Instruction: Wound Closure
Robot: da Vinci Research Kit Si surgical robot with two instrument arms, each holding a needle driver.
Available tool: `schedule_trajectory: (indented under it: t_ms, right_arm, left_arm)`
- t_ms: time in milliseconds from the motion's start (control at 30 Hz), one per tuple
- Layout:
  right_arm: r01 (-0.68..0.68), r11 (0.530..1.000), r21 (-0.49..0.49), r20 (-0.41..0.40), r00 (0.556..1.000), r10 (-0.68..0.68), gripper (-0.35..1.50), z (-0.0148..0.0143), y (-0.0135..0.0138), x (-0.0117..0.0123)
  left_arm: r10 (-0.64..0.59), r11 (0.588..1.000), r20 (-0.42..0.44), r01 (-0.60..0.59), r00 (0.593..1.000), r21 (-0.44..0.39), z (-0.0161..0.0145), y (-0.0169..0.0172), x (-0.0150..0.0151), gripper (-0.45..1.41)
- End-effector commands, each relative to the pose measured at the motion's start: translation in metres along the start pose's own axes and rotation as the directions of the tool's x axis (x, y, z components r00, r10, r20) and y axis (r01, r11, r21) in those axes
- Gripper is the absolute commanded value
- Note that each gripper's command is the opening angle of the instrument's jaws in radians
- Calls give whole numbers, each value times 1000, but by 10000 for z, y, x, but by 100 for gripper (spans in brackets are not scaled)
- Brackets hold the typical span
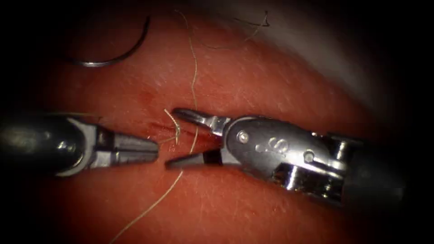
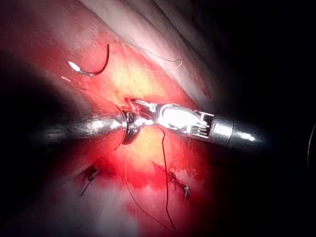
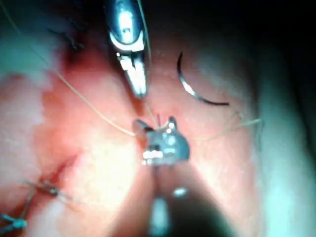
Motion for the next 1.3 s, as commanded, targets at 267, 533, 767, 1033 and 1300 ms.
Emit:
schedule_trajectory:
  t_ms: [267, 533, 767, 1033, 1300]
  right_arm:
    - [41, 999, -15, -1, 999, -41, 148, 33, -8, 2]
    - [57, 998, -35, -14, 998, -58, 148, 55, -16, 8]
    - [67, 997, -35, -26, 997, -68, 148, 60, -18, 11]
    - [68, 997, -42, -40, 997, -70, 142, 64, -20, 10]
    - [110, 985, 135, 8, 994, -112, -35, 54, -22, 6]
  left_arm:
    - [-4, 1000, 0, 4, 1000, -4, 3, 1, 0, -35]
    - [0, 1000, 1, 0, 1000, -2, 3, 2, 2, -35]
    - [-1, 1000, -2, 1, 1000, -6, 6, 4, 3, -35]
    - [-2, 1000, -3, 1, 1000, -8, 6, 5, 4, -35]
    - [3, 1000, -4, -3, 1000, -11, 4, 6, 6, -35]
